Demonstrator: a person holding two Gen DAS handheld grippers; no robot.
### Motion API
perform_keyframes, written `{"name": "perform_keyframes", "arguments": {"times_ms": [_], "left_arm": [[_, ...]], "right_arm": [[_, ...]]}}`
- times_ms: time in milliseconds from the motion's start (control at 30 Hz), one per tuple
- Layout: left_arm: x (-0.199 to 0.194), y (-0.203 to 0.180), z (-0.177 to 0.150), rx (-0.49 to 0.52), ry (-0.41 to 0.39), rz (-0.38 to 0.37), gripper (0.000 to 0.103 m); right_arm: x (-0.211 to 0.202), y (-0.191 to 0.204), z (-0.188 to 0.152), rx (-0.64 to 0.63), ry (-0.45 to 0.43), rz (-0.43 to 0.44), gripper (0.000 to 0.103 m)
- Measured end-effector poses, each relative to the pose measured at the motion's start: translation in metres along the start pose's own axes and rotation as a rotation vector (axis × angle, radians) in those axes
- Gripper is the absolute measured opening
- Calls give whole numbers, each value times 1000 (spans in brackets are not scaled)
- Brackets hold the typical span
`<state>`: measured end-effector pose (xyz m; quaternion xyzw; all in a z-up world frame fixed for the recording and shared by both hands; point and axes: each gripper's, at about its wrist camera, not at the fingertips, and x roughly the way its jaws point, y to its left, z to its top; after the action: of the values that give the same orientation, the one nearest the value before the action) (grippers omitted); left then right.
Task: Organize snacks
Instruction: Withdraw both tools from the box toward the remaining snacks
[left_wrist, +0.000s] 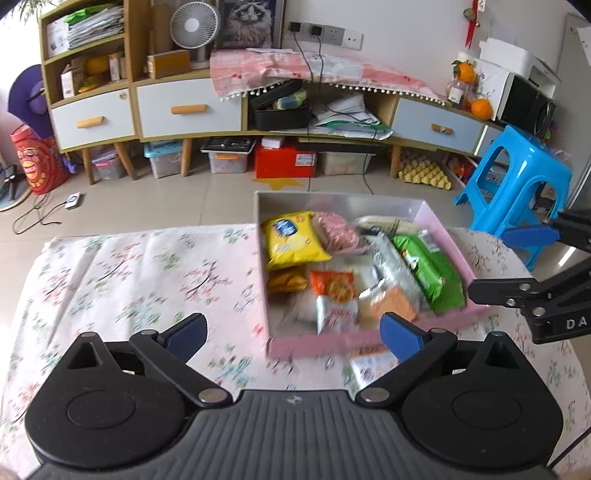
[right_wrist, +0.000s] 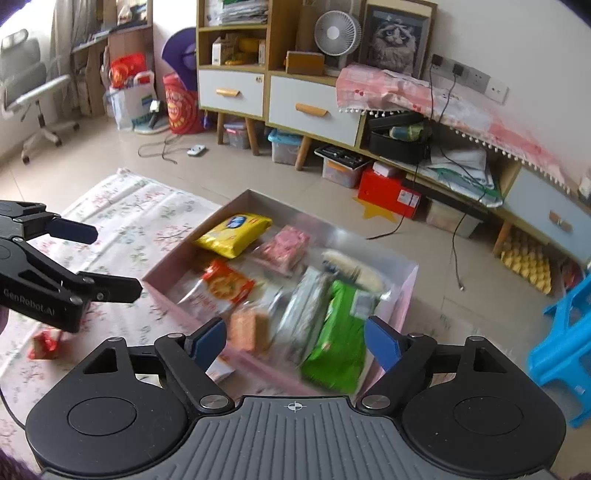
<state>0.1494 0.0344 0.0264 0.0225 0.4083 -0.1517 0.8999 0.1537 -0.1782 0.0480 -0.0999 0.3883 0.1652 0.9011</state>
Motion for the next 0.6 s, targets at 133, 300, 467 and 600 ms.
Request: {"name": "perform_keyframes", "arguments": {"times_ms": [133, 300, 467, 600], "left_arm": [[-12, 6, -10, -24, 1, 34, 102], [-24, 16, -26, -75, 13, 81, 102], [-30, 31, -50, -138, 50, 131, 102], [-26, 44, -67, -176, 71, 168, 102]], "right_arm": [[-13, 9, -20, 56, -27, 32, 90], [-26, 27, -42, 92, -58, 73, 96], [-31, 48, -67, 131, -88, 96, 101], [-17, 61, -85, 145, -61, 109, 101]]}}
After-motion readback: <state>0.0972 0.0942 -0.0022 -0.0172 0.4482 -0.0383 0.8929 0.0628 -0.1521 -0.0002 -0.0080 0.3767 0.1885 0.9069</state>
